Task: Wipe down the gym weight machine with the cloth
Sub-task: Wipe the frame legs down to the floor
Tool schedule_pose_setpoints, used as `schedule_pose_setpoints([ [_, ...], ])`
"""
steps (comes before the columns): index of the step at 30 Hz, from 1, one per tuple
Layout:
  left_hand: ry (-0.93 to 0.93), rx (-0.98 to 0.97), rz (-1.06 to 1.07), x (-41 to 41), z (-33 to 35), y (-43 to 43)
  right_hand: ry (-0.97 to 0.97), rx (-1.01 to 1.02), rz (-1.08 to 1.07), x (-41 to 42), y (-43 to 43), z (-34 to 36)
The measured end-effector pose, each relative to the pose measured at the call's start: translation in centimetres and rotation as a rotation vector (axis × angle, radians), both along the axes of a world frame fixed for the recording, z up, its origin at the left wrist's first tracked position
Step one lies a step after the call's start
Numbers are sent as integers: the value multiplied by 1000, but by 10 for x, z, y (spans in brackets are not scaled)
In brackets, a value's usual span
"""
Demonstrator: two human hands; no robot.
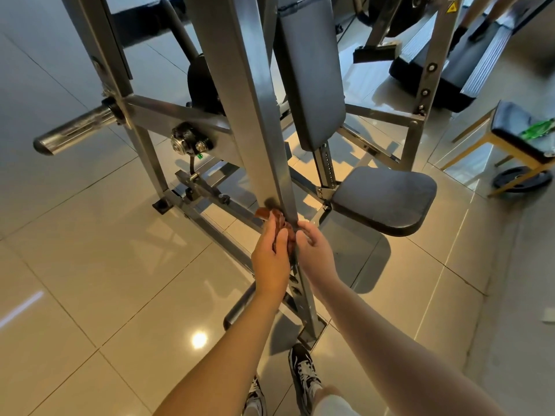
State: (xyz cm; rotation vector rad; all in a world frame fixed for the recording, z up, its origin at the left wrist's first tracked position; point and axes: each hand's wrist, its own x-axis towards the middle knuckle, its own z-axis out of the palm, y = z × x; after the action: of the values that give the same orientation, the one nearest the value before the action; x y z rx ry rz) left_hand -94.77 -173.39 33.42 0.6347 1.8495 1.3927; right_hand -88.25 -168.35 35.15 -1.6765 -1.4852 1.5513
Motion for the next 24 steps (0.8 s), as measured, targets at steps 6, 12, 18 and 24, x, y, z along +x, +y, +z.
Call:
schedule_pose_setpoints([
  [6,9,-126,50,3,-9,5,-39,83,55,5,2,2],
  [12,151,-21,72,13,-5,8,21,102,94,8,9,8],
  [18,-3,-151,201,0,-24,25,24,43,223,27,21,7],
  [24,144,-59,148,38,-8,11,32,7,266,50,28,-6],
])
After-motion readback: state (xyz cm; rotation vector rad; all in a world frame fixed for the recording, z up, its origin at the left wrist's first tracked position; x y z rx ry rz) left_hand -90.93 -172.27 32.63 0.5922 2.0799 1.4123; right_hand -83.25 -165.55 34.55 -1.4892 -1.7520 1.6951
